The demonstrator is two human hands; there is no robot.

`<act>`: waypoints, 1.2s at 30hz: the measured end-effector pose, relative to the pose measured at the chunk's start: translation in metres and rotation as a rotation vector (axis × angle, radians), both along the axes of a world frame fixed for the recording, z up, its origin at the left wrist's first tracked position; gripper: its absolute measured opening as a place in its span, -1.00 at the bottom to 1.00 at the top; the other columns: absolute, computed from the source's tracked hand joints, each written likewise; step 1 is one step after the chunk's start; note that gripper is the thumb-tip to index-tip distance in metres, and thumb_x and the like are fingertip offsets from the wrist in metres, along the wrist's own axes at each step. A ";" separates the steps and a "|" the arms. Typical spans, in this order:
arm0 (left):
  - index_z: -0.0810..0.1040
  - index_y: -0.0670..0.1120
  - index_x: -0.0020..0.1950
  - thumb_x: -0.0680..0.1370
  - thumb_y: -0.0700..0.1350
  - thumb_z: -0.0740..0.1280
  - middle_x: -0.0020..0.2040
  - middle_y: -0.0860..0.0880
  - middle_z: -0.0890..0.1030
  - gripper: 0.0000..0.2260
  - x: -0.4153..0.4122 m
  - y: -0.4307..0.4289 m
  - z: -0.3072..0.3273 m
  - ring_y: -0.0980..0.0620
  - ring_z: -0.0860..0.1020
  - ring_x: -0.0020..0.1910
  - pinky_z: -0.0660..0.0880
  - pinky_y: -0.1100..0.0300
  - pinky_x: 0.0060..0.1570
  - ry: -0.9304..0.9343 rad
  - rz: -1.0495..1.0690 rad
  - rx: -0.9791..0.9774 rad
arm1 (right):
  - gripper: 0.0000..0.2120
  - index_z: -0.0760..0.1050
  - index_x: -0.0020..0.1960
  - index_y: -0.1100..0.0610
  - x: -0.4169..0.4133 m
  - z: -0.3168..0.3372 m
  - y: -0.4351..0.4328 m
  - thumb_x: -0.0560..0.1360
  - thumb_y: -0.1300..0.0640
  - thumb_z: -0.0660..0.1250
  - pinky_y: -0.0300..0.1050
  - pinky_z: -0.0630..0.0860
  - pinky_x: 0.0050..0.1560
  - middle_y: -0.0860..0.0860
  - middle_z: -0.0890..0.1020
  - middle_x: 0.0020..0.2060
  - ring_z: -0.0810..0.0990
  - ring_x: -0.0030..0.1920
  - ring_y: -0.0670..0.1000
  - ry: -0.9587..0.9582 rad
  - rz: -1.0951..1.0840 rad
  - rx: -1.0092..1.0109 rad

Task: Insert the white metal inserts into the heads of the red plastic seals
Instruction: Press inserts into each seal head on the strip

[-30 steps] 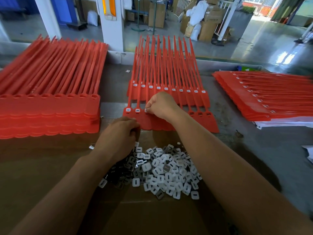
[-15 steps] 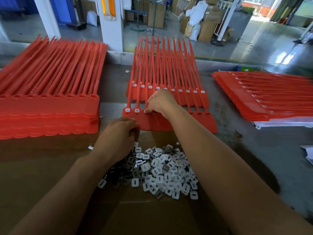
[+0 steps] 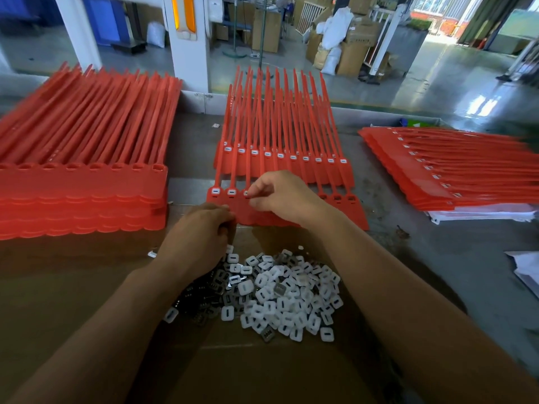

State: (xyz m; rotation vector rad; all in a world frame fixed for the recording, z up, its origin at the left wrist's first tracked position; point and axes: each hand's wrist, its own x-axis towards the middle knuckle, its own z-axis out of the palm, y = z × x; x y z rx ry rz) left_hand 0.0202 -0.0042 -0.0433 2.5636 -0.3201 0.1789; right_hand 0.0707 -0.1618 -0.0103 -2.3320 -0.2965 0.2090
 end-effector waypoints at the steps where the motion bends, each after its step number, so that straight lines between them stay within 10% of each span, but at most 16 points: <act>1: 0.56 -0.13 0.20 0.48 -0.34 0.18 0.30 -0.06 0.48 -0.66 0.000 0.000 0.000 -0.01 0.39 0.30 0.26 0.19 0.26 -0.003 0.000 -0.003 | -0.92 0.57 -0.07 0.05 -0.007 0.003 -0.001 0.44 0.18 0.40 -0.33 0.37 -0.16 -0.21 0.50 -0.23 0.47 -0.17 -0.22 -0.014 0.034 -0.030; 7: 0.59 -0.12 0.16 0.47 -0.35 0.22 0.26 -0.10 0.51 -0.67 0.001 0.003 0.000 -0.03 0.41 0.29 0.27 0.13 0.27 -0.002 -0.033 -0.032 | -0.86 0.63 0.00 0.10 -0.042 0.016 0.011 0.44 0.14 0.40 -0.45 0.37 -0.15 -0.14 0.61 -0.14 0.52 -0.14 -0.19 0.009 0.247 -0.190; 14: 0.57 -0.18 0.17 0.43 -0.42 0.21 0.25 -0.14 0.51 -0.63 0.000 0.003 0.000 -0.07 0.42 0.27 0.30 0.13 0.27 0.023 -0.036 -0.047 | -0.74 0.55 0.09 0.22 -0.046 0.003 0.035 0.44 0.15 0.38 0.00 0.51 0.06 0.09 0.59 0.02 0.56 0.01 0.07 -0.048 0.255 -0.390; 22: 0.62 -0.13 0.08 0.42 -0.40 0.23 0.15 -0.09 0.56 -0.67 0.000 0.004 -0.001 -0.07 0.47 0.18 0.35 0.15 0.17 -0.005 -0.039 -0.056 | -0.84 0.54 0.01 0.20 -0.043 0.001 0.030 0.43 0.22 0.37 -0.22 0.43 -0.19 0.04 0.58 -0.06 0.53 -0.07 0.00 -0.005 0.223 -0.279; 28: 0.63 -0.15 0.04 0.43 -0.37 0.24 0.13 -0.10 0.58 -0.72 0.003 0.005 -0.004 -0.06 0.48 0.16 0.34 0.17 0.15 -0.017 -0.040 -0.041 | -0.80 0.61 0.05 0.12 -0.045 0.005 0.026 0.47 0.26 0.32 -0.23 0.48 0.02 0.02 0.63 0.03 0.56 0.02 -0.03 0.023 0.250 -0.201; 36: 0.55 -0.12 0.22 0.44 -0.39 0.17 0.31 -0.07 0.47 -0.59 0.008 0.004 -0.010 -0.01 0.38 0.31 0.23 0.20 0.28 -0.026 0.002 0.015 | -0.89 0.61 -0.10 0.06 -0.050 0.017 0.009 0.40 0.21 0.44 -0.54 0.38 -0.33 -0.26 0.49 -0.38 0.48 -0.35 -0.33 0.144 0.352 -0.283</act>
